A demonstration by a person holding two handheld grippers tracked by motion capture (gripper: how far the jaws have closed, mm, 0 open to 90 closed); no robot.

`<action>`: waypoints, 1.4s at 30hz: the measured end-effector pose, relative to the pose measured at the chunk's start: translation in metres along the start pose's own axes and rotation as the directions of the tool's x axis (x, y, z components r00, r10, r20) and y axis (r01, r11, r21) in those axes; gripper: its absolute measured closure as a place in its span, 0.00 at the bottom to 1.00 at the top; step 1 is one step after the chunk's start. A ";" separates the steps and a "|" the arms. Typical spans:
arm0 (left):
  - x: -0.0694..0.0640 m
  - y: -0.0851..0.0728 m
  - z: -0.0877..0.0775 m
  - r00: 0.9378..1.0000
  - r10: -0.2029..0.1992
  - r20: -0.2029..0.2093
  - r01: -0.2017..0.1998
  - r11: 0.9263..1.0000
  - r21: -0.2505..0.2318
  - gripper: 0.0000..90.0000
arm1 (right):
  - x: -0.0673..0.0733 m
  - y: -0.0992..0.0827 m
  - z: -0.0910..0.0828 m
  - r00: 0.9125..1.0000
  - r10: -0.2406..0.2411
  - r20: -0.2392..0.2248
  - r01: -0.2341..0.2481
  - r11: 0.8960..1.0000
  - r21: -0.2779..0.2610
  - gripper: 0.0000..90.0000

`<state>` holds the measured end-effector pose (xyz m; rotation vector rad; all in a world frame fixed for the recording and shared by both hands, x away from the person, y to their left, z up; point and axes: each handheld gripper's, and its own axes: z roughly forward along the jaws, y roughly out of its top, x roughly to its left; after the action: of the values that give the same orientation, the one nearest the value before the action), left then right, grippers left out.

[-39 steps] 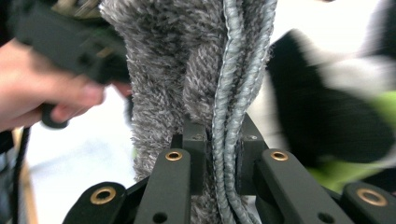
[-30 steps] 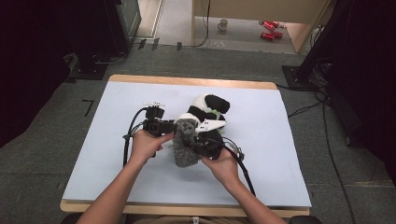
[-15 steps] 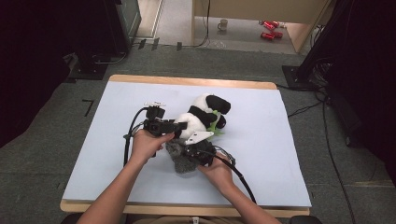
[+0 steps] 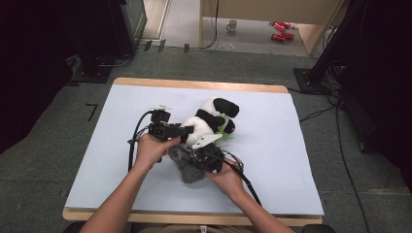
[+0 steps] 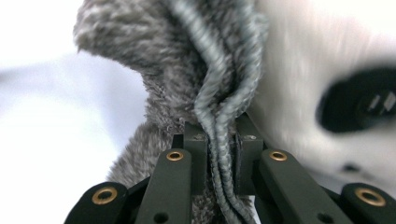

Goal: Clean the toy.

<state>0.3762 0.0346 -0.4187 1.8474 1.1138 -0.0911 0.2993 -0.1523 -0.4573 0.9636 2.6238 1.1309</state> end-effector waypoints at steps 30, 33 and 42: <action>-0.010 -0.006 0.003 0.997 0.075 -0.015 -0.075 0.997 -0.014 0.58 | 0.002 -0.006 0.014 0.985 -0.112 0.134 0.118 0.992 -0.039 0.91; -0.011 -0.006 0.002 0.997 0.080 -0.012 -0.080 0.996 -0.028 0.59 | -0.004 -0.010 0.021 0.990 -0.089 0.110 0.088 0.996 0.008 0.91; 0.003 0.001 -0.018 0.999 0.043 -0.008 -0.043 0.993 -0.111 0.67 | -0.015 -0.003 0.008 0.999 0.007 0.043 -0.007 1.000 -0.004 0.90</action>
<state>0.3722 0.0503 -0.4092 1.7727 1.0610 0.0007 0.3119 -0.1582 -0.4669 0.9860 2.5856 1.1043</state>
